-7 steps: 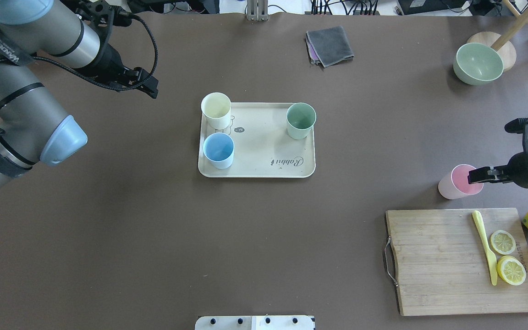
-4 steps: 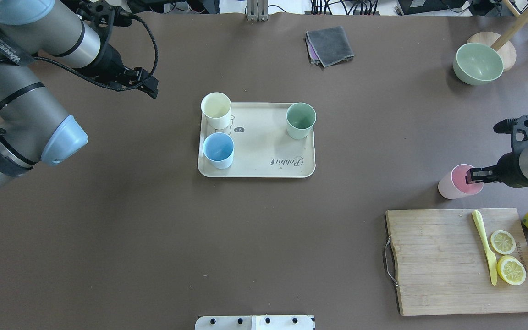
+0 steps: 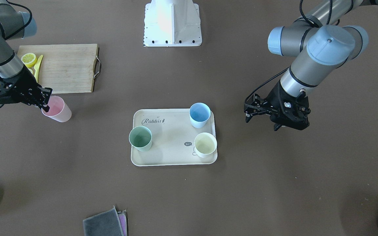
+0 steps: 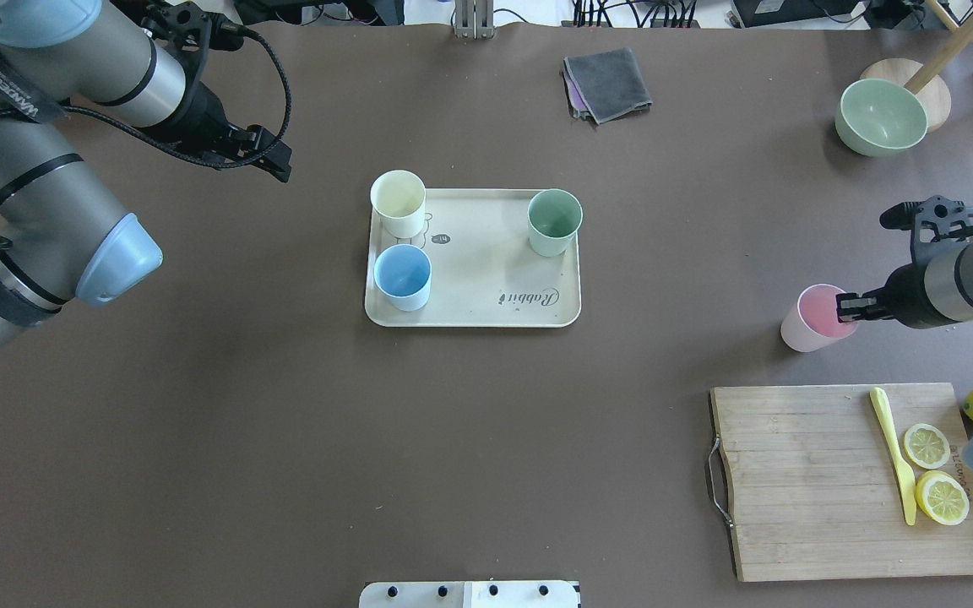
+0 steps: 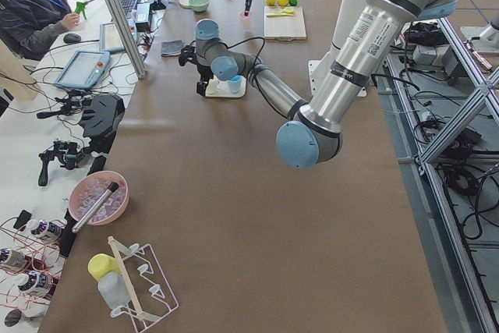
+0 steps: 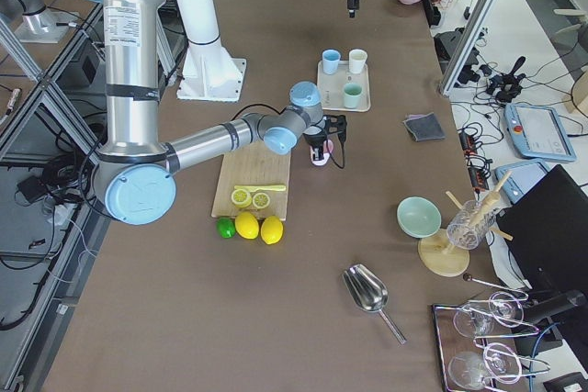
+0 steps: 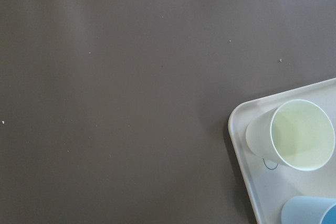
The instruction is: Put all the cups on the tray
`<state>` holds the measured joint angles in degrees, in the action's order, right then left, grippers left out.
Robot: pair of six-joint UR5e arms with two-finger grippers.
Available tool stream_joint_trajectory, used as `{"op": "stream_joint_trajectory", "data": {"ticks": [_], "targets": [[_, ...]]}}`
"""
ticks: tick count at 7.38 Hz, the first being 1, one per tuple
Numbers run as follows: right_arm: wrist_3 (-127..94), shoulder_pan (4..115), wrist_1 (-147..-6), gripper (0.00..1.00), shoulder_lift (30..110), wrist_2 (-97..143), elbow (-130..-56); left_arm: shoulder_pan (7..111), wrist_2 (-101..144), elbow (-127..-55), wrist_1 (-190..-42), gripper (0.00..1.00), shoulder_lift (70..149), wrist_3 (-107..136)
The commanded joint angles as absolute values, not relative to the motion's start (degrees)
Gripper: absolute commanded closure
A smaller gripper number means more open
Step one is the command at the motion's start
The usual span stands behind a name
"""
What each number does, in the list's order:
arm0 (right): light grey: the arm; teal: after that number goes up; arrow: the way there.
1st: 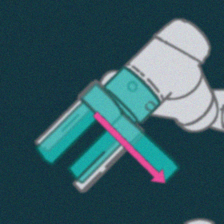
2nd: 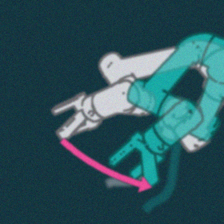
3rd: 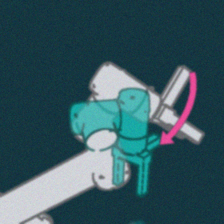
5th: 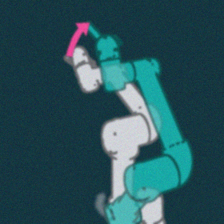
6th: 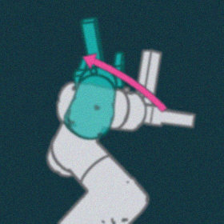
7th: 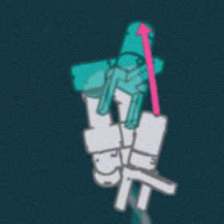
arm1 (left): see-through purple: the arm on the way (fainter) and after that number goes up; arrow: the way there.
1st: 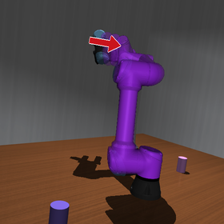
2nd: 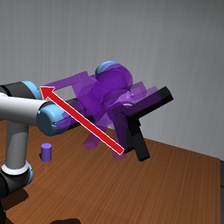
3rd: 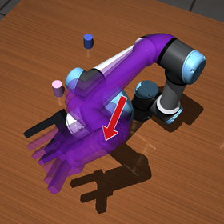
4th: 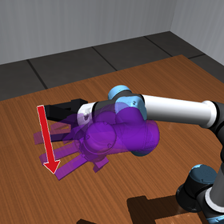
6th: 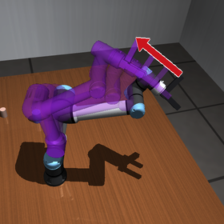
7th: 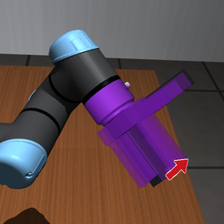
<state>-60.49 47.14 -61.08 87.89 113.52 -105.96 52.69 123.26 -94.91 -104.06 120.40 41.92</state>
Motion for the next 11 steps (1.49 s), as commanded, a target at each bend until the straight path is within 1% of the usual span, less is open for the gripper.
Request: {"op": "stream_joint_trajectory", "data": {"ticks": [1,2,5,6,8,9,10,11], "targets": [[-67.8,46.3,-70.5,1.00,76.3,113.5,-106.0,52.6,123.3,-94.9,-104.1,0.02,120.3,41.9],[-72.3,44.5,-73.5,1.00,72.2,112.6,-106.0,52.6,123.2,-94.8,-104.1,0.02,120.4,42.0],[-79.3,37.6,-82.7,1.00,63.5,105.4,-105.6,52.6,123.3,-94.7,-104.3,0.02,120.4,41.9],[-80.9,35.4,-83.7,1.00,61.4,102.9,-104.3,52.5,123.3,-94.6,-104.3,0.02,120.4,41.9],[-82.1,33.9,-83.6,1.00,55.4,100.7,-97.9,52.4,123.3,-94.2,-104.6,0.02,120.5,41.9],[-82.1,33.9,-83.1,0.87,54.9,100.7,-96.3,52.4,123.3,-94.2,-104.6,0.02,120.5,41.9],[-81.9,33.9,-83.1,0.07,54.9,100.0,-96.4,52.3,123.3,-94.2,-104.6,0.02,120.5,41.9],[-81.2,33.8,-83.0,0.00,54.7,98.5,-96.8,52.3,123.3,-94.1,-104.6,0.02,120.5,41.9]]}}
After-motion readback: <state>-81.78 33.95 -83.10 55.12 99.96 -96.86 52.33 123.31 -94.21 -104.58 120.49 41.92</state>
